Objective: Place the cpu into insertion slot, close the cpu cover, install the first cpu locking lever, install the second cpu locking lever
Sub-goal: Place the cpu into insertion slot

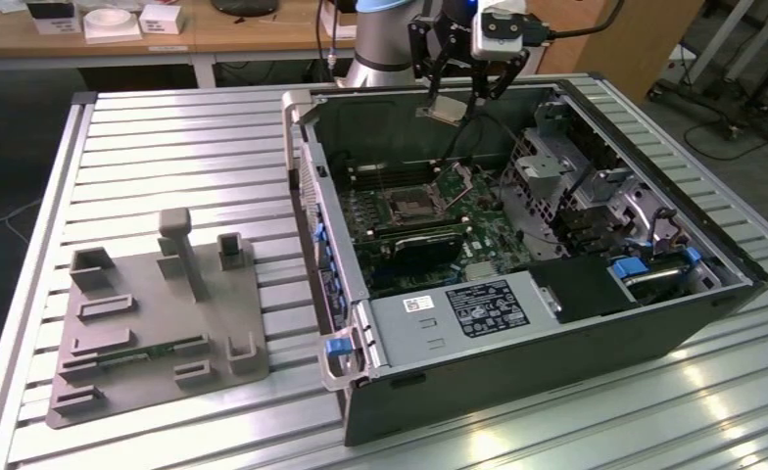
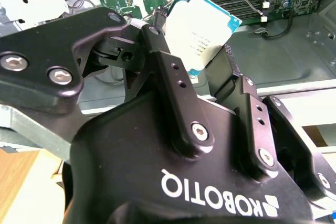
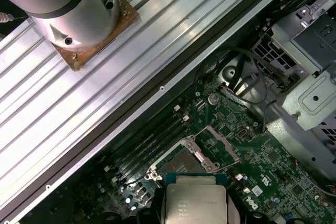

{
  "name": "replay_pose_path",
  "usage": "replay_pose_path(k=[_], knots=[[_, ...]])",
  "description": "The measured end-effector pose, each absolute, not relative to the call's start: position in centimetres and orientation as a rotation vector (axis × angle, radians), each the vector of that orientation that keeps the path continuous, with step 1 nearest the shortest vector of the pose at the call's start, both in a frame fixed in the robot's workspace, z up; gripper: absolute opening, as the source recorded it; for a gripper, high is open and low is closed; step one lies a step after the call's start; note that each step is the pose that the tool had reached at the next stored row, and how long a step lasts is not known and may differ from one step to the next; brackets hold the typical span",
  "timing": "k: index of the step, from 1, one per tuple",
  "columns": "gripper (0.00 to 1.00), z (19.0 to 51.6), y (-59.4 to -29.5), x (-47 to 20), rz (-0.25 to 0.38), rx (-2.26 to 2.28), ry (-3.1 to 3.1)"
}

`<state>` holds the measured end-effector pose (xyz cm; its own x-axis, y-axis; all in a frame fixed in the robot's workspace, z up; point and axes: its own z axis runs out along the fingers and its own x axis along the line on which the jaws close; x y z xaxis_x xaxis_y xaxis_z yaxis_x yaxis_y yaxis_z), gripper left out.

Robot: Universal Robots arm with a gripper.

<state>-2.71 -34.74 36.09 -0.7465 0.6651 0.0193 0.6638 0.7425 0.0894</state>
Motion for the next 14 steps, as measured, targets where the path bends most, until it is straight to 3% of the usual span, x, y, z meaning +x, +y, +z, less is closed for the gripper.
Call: replay_pose_path(k=[14], knots=[[0.54, 36.0, -34.74, -2.77, 0.14, 1.216, 2.875]])
